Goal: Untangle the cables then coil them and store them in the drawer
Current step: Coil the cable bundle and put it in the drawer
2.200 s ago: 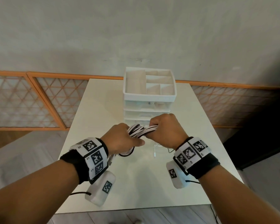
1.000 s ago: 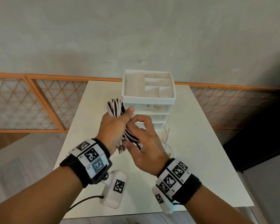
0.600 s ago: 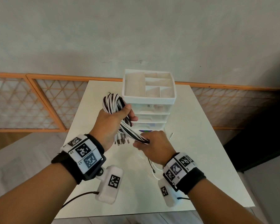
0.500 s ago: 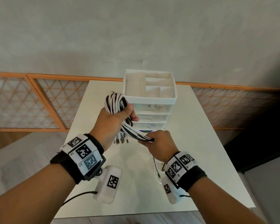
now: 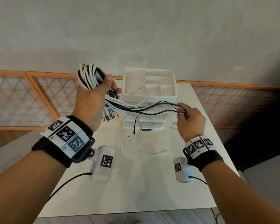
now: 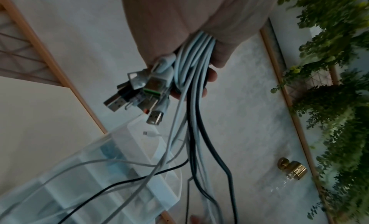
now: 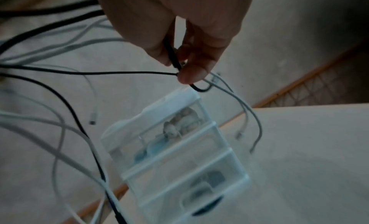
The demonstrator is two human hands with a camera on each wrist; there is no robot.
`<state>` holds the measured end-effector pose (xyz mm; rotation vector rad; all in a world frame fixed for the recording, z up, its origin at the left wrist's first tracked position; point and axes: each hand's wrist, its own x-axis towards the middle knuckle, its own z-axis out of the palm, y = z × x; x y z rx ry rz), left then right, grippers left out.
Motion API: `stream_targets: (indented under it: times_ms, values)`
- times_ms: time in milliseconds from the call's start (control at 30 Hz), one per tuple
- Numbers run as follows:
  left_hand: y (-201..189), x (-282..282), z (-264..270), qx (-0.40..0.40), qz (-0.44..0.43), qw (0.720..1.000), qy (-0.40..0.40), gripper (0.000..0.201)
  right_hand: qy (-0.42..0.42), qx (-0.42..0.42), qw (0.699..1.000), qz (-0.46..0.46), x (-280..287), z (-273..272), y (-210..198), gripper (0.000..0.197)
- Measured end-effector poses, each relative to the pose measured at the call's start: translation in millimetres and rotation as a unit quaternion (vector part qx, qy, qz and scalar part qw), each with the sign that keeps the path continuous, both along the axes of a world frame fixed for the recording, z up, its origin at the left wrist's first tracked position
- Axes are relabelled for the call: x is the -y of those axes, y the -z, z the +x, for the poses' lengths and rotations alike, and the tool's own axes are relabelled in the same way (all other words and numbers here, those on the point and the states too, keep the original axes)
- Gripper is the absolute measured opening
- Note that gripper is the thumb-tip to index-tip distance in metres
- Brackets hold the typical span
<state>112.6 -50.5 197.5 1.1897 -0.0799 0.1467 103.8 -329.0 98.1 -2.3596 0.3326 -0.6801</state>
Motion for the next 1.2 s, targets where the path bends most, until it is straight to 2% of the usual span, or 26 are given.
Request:
stream_targets:
  times_ms: [67, 133, 167, 233, 333, 433, 500, 567, 633, 700, 733, 800, 900, 933, 967, 1033, 1100, 1133, 1200]
  values:
    - [4, 4, 0, -0.002, 0.000, 1.000, -0.006, 0.016, -0.013, -0.099, 0.995, -0.004, 1, -2, 14, 0.029]
    - [8, 7, 0, -0.011, 0.003, 1.000, -0.014, 0.015, -0.022, -0.231, 0.973, -0.022, 5, -7, 38, 0.034]
    - [11, 8, -1, -0.018, 0.003, 1.000, -0.019, 0.015, -0.017, -0.267, 0.964, 0.000, 8, -11, 48, 0.034]
    - [14, 10, -1, -0.029, 0.004, 0.999, -0.025, 0.016, 0.005, -0.304, 0.951, 0.047, 13, -18, 61, 0.033]
    - [19, 13, -2, -0.037, 0.009, 0.999, -0.027, 0.020, 0.028, -0.324, 0.944, 0.052, 21, -21, 66, 0.034]
    - [18, 11, -1, -0.038, 0.008, 0.999, -0.029, 0.016, 0.043, -0.368, 0.929, 0.000, 33, -21, 66, 0.034]
    - [12, 5, 2, -0.031, -0.004, 0.999, -0.030, 0.012, 0.054, -0.401, 0.914, -0.021, 41, -21, 63, 0.042]
    - [7, 1, 5, -0.018, -0.009, 0.999, -0.025, 0.011, 0.081, -0.373, 0.924, 0.006, 46, -19, 58, 0.049]
    - [5, 0, 6, -0.010, -0.003, 1.000, -0.023, 0.012, 0.096, -0.288, 0.951, 0.064, 45, -14, 50, 0.042]
    - [7, 2, 7, -0.011, 0.009, 1.000, -0.026, 0.013, 0.093, -0.230, 0.964, 0.097, 43, -9, 47, 0.034]
    - [8, 3, 7, -0.013, 0.012, 1.000, -0.026, 0.013, 0.089, -0.225, 0.966, 0.096, 43, -8, 48, 0.029]
    - [10, 4, 6, -0.017, 0.010, 1.000, -0.024, 0.012, 0.073, -0.269, 0.958, 0.074, 41, -11, 50, 0.011]
    - [12, 6, 5, -0.019, 0.012, 1.000, -0.016, 0.013, -0.020, -0.410, 0.912, 0.008, 29, -15, 52, 0.066]
    - [13, 9, 4, -0.019, 0.016, 1.000, -0.013, 0.015, -0.049, -0.415, 0.909, 0.000, 22, -15, 48, 0.078]
    - [14, 11, 3, -0.017, 0.022, 1.000, -0.009, 0.017, -0.078, -0.399, 0.913, 0.014, 13, -15, 39, 0.089]
    - [15, 19, 0, -0.016, 0.034, 0.999, 0.002, 0.018, -0.176, -0.295, 0.937, 0.065, -8, -16, 15, 0.105]
    - [15, 28, -3, -0.016, 0.043, 0.999, 0.019, 0.020, -0.294, -0.201, 0.932, 0.065, -39, -17, -15, 0.107]
    - [15, 32, -5, -0.015, 0.049, 0.998, 0.031, 0.020, -0.331, -0.171, 0.926, 0.051, -54, -19, -25, 0.102]
    - [14, 37, -7, -0.009, 0.060, 0.996, 0.060, 0.019, -0.355, -0.148, 0.923, 0.015, -79, -23, -37, 0.070]
